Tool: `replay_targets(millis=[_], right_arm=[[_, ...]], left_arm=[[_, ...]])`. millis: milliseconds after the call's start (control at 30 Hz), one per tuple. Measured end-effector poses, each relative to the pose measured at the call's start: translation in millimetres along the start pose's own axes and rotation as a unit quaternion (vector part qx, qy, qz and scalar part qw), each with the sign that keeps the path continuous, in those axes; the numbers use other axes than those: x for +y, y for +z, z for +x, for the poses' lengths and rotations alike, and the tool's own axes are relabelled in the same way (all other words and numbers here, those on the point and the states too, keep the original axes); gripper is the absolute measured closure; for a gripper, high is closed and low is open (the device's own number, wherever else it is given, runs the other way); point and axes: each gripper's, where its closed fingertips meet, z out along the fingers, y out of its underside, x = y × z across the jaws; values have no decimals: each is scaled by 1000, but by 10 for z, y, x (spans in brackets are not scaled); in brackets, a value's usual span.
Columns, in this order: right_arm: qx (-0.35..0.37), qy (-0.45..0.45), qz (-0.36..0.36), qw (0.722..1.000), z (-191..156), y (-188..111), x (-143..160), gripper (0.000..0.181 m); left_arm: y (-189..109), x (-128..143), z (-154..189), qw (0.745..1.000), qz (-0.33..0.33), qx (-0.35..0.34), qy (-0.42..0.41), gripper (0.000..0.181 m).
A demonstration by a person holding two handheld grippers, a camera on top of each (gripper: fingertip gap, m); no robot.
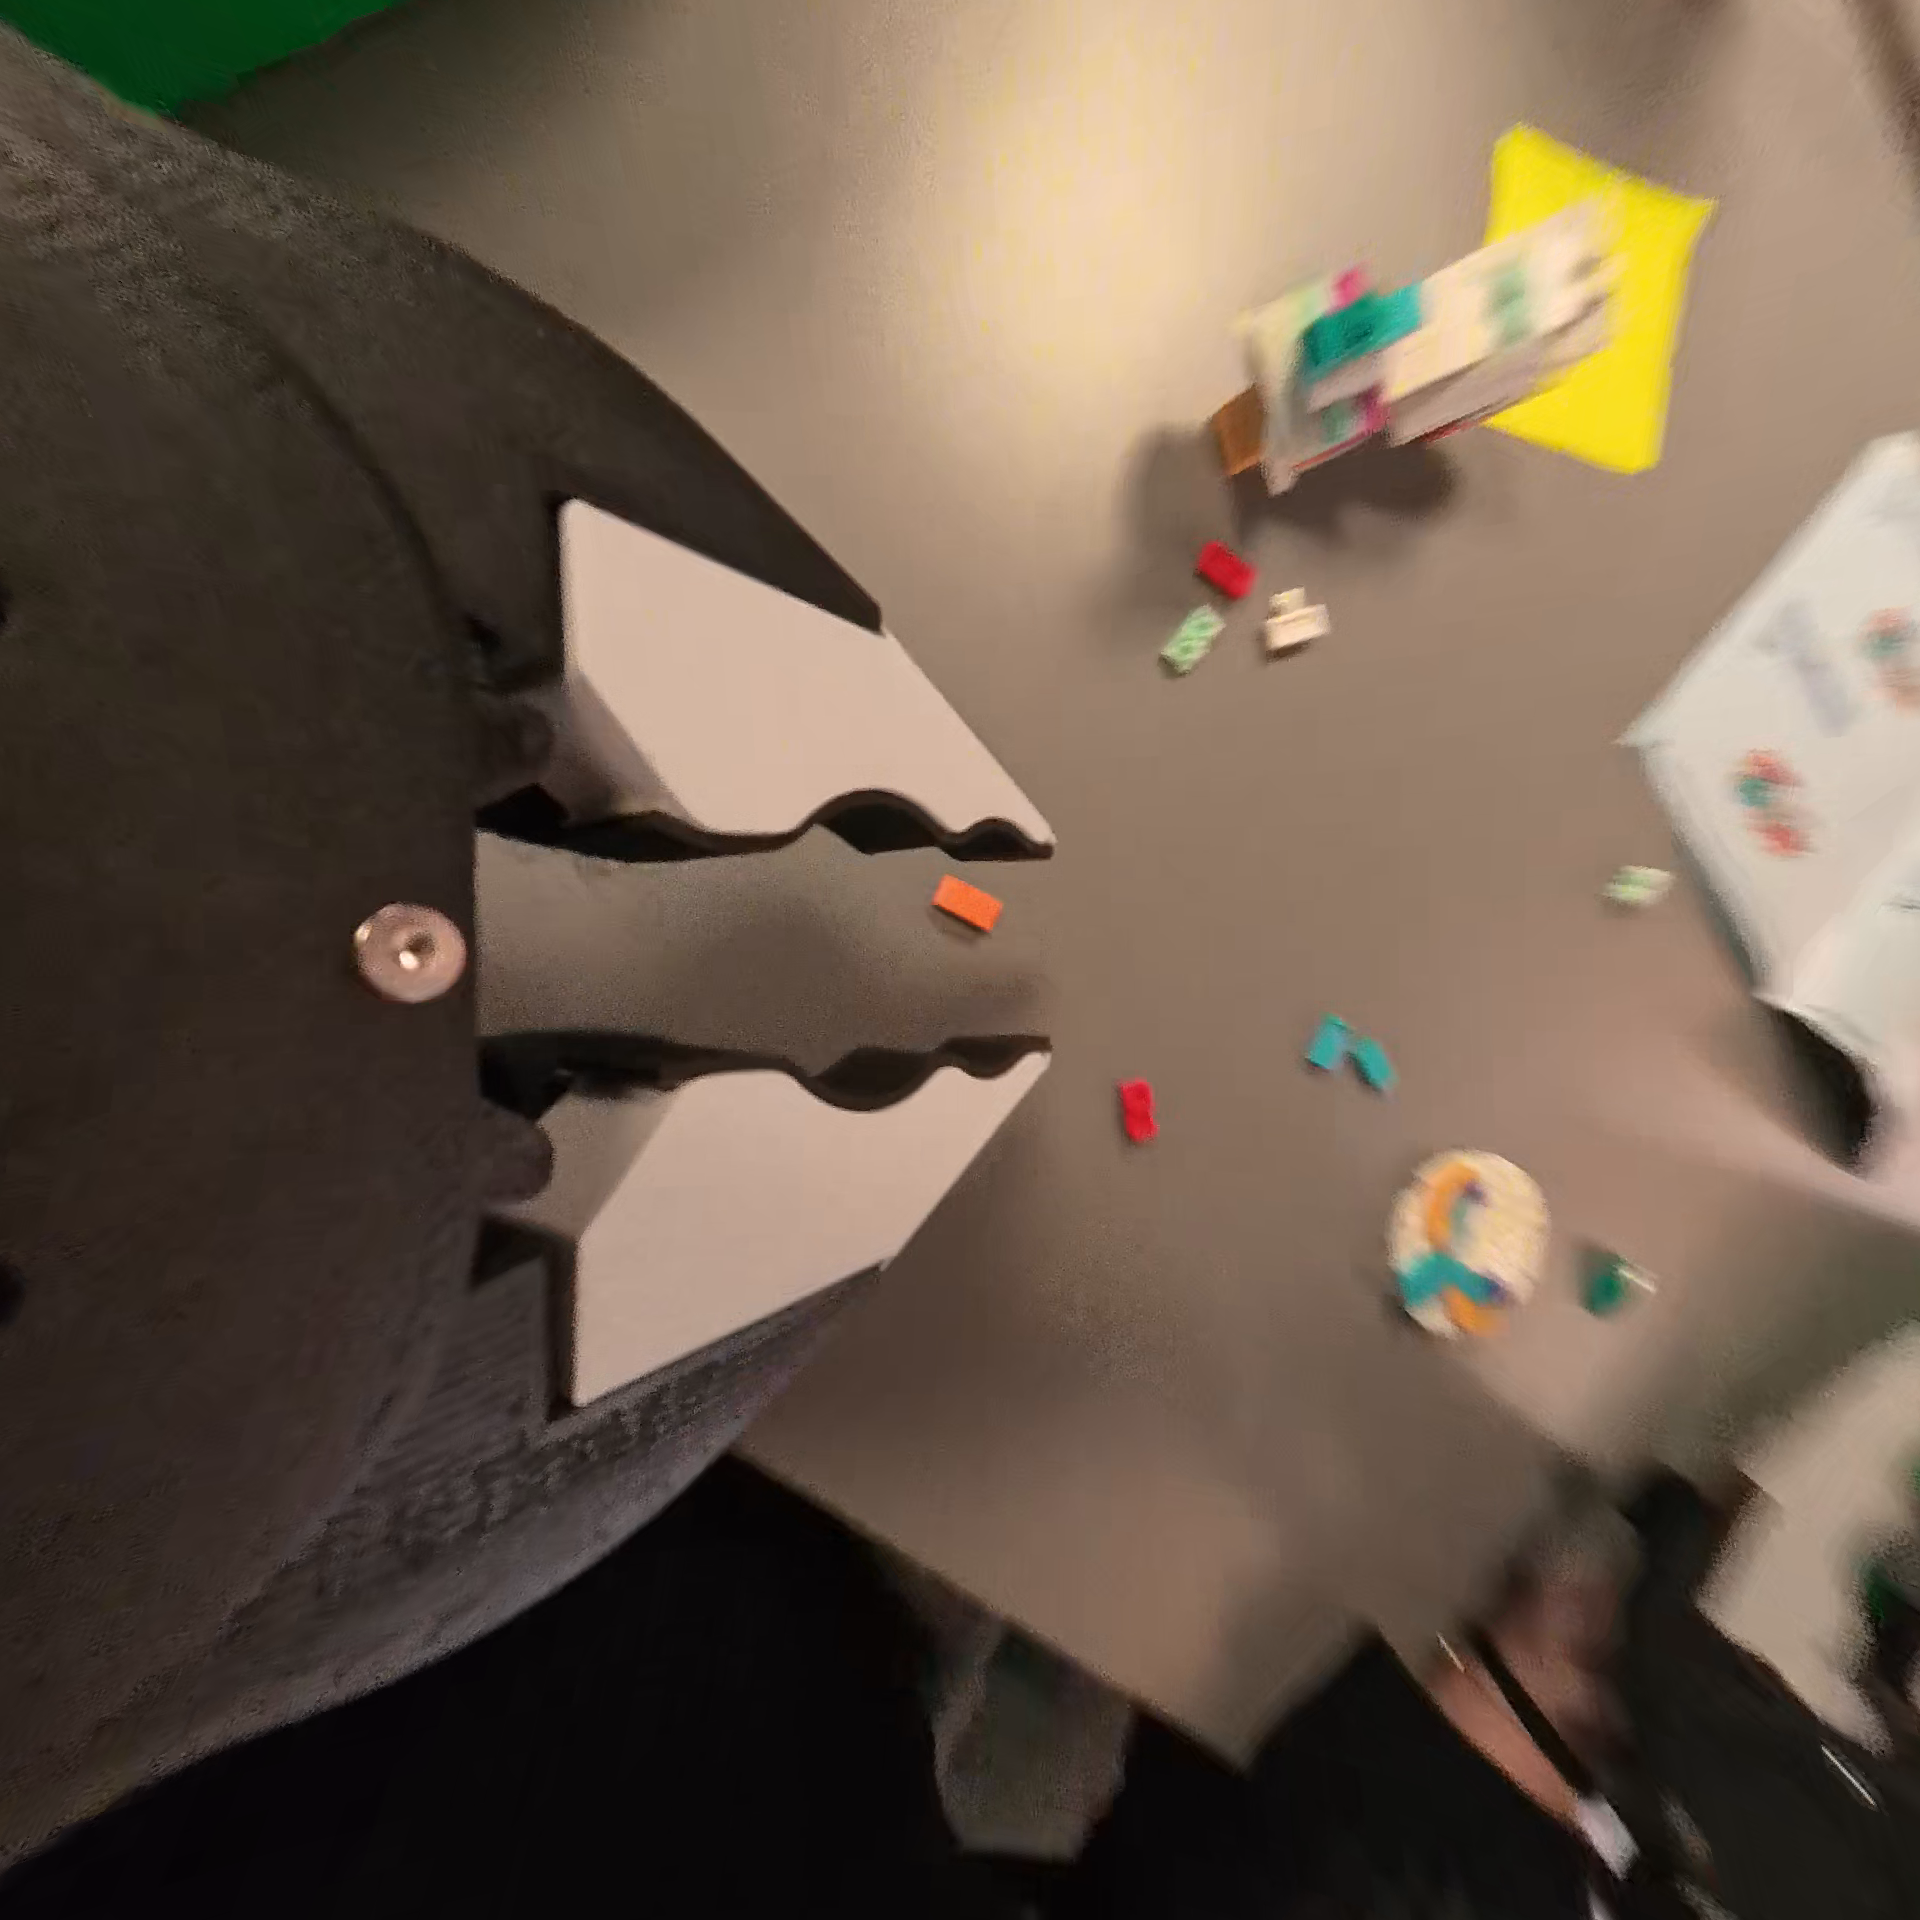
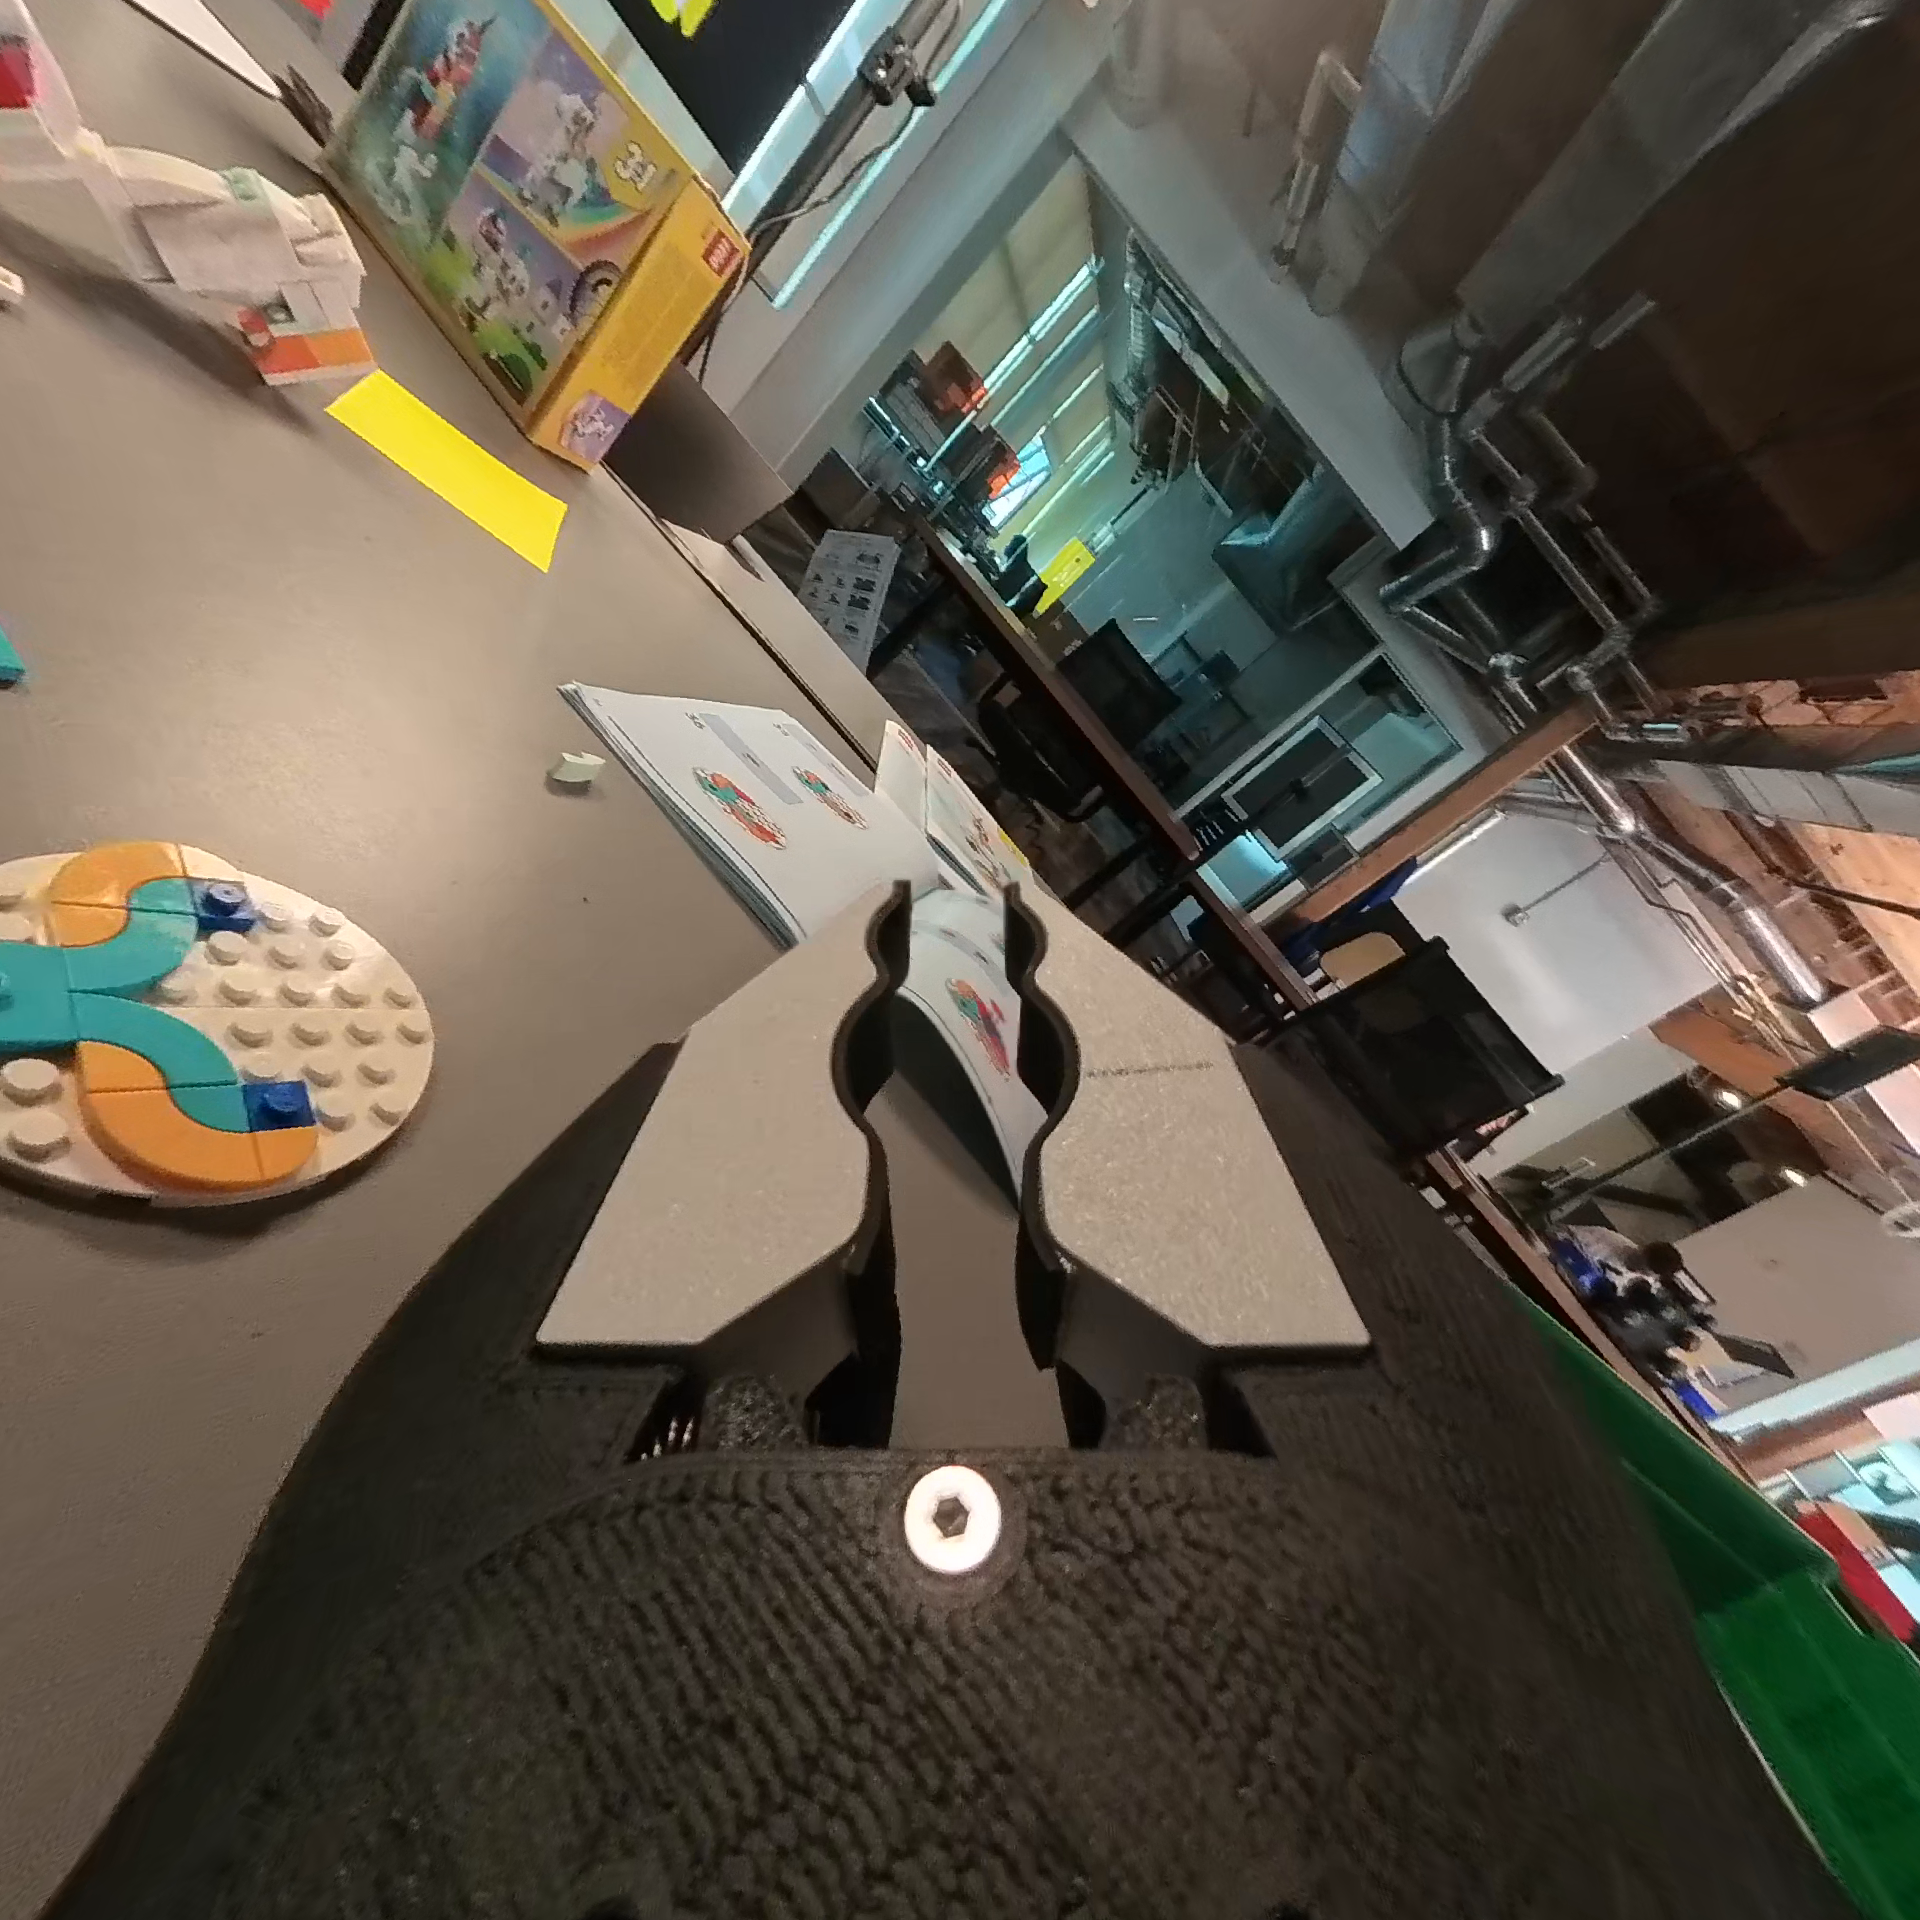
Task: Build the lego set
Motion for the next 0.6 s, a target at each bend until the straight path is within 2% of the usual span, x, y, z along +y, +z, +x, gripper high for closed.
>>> replay_targets(millis=[33, 67, 133, 200, 233, 300, 367, 400, 467, 533, 600], right_arm=[[6, 1, -3, 1000, 21, 0, 12, 166], [12, 1, -6, 1000, 41, 1, 24, 166], [21, 2, -13, 1000, 78, 3, 51, 165], [29, 2, -22, 999, 104, 7, 81, 166], [32, 1, -25, 999, 117, 6, 93, 166], [37, 1, -31, 999, 135, 6, 113, 166], [39, 0, -36, 999, 142, 8, 132, 166], [38, -1, -39, 999, 137, 12, 140, 165], [36, -6, -44, 998, 123, 20, 154, 166], [34, -15, -49, 998, 103, 28, 161, 166], [32, -23, -52, 998, 87, 32, 166, 166]], left_arm=[[-194, -138, 23, 999, 35, 5, 4, 149], [-422, -269, -2, 998, 70, -2, 11, 149], [-935, -452, -272, 990, 124, -62, 12, 153], [-1455, -451, -795, 976, 142, -166, -23, 160], [-1677, -357, -1103, 966, 130, -219, -47, 160], [-1963, -43, -1653, 951, 66, -287, -95, 157], [-1990, 301, -1969, 955, -30, -273, -109, 154], [-1960, 454, -2070, 959, -83, -255, -91, 154], [-1908, 774, -2209, 953, -208, -221, 7, 153], [-1890, 1060, -2354, 923, -313, -200, 98, 153], [-1855, 1285, -2431, 901, -386, -165, 109, 156]])
